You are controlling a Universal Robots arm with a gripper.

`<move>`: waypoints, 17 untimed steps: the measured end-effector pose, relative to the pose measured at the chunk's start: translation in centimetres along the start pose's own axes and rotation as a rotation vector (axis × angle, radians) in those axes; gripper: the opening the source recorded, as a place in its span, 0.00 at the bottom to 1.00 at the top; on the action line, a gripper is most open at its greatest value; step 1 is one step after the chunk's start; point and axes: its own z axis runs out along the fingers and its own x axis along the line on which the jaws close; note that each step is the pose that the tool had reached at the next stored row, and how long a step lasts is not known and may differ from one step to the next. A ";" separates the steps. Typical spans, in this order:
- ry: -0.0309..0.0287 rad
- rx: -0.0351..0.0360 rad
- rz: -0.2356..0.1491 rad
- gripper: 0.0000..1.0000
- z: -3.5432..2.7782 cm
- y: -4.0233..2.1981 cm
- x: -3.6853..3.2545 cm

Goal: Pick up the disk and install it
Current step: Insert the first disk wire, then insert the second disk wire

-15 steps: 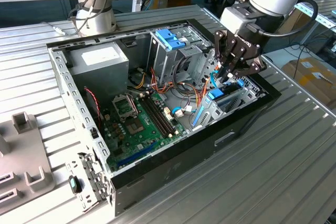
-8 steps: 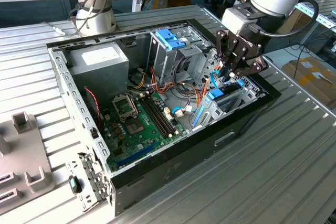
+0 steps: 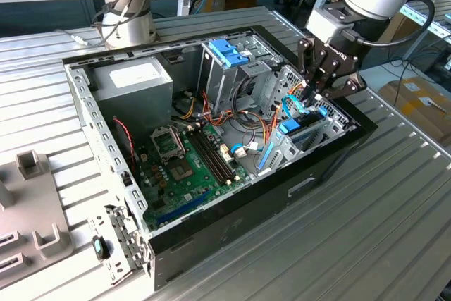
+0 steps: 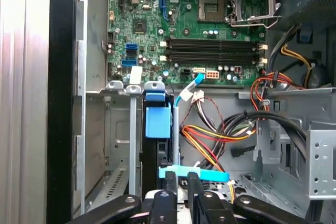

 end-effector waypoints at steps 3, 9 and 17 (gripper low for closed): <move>0.0014 0.0000 0.000 0.24 -0.02 -0.43 0.00; 0.0094 -0.0002 0.000 0.24 0.00 -0.58 0.11; 0.0098 -0.0003 0.000 0.24 0.03 -0.65 0.39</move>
